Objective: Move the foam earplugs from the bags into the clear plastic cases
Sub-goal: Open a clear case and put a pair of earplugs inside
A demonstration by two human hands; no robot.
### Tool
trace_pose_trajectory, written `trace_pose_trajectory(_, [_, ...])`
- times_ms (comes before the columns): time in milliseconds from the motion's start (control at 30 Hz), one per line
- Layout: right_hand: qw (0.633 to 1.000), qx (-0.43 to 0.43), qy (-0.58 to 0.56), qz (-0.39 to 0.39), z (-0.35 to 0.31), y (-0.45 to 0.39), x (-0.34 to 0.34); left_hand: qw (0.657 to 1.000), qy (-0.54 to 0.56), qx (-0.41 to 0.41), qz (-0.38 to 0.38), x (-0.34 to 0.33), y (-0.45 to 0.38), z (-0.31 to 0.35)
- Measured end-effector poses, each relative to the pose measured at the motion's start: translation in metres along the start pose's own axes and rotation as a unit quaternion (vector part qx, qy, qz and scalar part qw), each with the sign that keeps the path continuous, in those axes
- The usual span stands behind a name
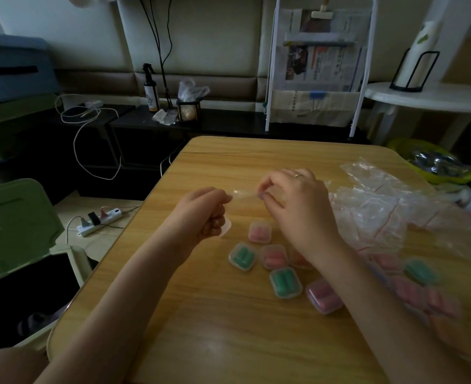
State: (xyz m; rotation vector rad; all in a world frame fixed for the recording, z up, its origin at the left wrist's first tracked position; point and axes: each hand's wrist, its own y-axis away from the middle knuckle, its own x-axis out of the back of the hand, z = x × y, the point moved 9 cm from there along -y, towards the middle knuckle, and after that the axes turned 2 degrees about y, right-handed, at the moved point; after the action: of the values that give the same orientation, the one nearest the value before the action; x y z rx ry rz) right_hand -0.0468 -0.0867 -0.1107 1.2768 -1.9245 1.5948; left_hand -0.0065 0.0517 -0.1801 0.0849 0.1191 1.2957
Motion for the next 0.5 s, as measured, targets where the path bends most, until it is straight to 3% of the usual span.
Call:
trace_pose_trajectory(100, [0.996, -0.055, -0.006, 0.073, 0.019, -0.004, 0.018, 0.984, -0.136, -0.080, 0.080, 0.013, 0.004, 0.014])
trace_pose_trajectory(133, [0.992, -0.068, 0.003, 0.105, 0.024, -0.005, 0.026, 0.961, -0.225, -0.116, 0.110, 0.017, 0.005, 0.021])
trace_pose_trajectory(200, [0.987, -0.084, 0.044, 0.126, 0.030, -0.004, 0.033, 0.875, -0.430, -0.158, 0.154, 0.019, 0.009, 0.029])
trace_pose_trajectory(233, [0.988, -0.094, 0.067, 0.100, 0.034, -0.004, 0.029, 0.843, -0.484, -0.167, 0.162, 0.019, 0.009, 0.030])
trace_pose_trajectory(267, [0.989, -0.108, 0.087, 0.056, 0.037, -0.003, 0.019, 0.832, -0.504, -0.167, 0.162, 0.020, 0.009, 0.029])
trace_pose_trajectory(367, [0.978, -0.118, 0.156, -0.068, 0.042, 0.005, -0.006, 0.835, -0.502, -0.156, 0.165, 0.024, 0.009, 0.026])
trace_pose_trajectory(500, [0.977, -0.091, 0.189, -0.046, 0.030, 0.001, 0.000, 0.845, -0.514, -0.072, 0.126, 0.030, 0.002, 0.011])
